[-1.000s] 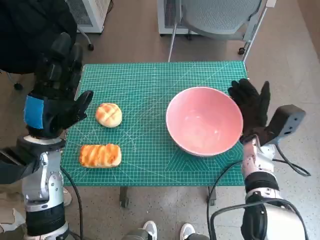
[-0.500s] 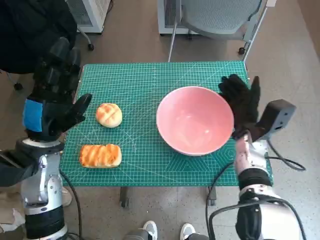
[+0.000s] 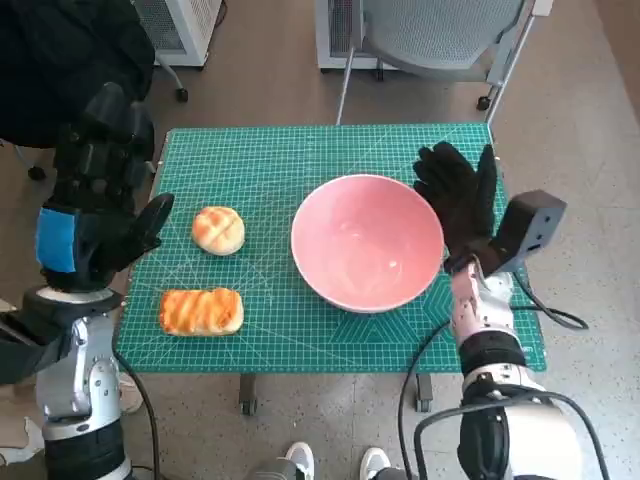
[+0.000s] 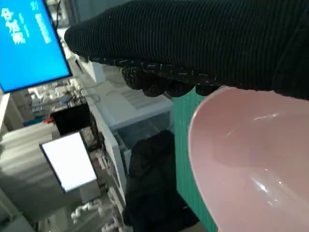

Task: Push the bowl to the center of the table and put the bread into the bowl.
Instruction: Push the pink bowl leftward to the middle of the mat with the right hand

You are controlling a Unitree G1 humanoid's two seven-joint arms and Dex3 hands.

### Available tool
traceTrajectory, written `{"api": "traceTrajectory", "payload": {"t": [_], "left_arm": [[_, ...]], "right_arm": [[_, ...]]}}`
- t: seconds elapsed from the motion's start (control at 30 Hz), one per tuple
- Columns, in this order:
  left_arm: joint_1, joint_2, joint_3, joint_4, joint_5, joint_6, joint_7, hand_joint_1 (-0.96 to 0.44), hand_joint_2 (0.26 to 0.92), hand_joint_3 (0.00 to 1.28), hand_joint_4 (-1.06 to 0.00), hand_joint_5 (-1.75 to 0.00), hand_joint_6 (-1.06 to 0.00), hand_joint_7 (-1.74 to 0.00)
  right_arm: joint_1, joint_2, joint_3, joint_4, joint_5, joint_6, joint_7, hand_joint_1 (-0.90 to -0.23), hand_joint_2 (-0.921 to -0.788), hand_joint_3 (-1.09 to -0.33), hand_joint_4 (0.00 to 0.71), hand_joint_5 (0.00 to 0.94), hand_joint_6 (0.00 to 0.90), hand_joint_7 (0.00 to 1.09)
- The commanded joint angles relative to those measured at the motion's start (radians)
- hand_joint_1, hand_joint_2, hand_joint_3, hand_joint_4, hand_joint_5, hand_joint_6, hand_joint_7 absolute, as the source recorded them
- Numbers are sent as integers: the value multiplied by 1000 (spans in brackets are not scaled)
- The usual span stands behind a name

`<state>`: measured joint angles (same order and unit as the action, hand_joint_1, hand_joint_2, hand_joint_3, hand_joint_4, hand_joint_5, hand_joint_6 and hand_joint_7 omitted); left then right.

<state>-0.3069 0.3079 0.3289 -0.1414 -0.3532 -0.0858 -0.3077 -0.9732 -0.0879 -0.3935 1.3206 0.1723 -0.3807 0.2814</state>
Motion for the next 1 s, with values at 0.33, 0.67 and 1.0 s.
{"api": "traceTrajectory", "payload": {"t": [0.33,0.67,1.0], "left_arm": [[30,12,16,-20,1,-22,5,-443,921,283,-98,-27,1,-391],[29,14,21,-3,1,-35,-1,-426,921,283,-86,-15,1,-352],[26,7,14,-3,1,-32,2,-427,921,283,-89,-14,1,-350]], "right_arm": [[-10,39,26,15,-30,26,-10,-700,-921,-925,381,2,426,28],[-18,49,43,18,-38,29,-9,-700,-921,-931,372,0,421,25],[-20,42,48,18,-34,32,8,-706,-921,-931,358,0,419,24]]}}
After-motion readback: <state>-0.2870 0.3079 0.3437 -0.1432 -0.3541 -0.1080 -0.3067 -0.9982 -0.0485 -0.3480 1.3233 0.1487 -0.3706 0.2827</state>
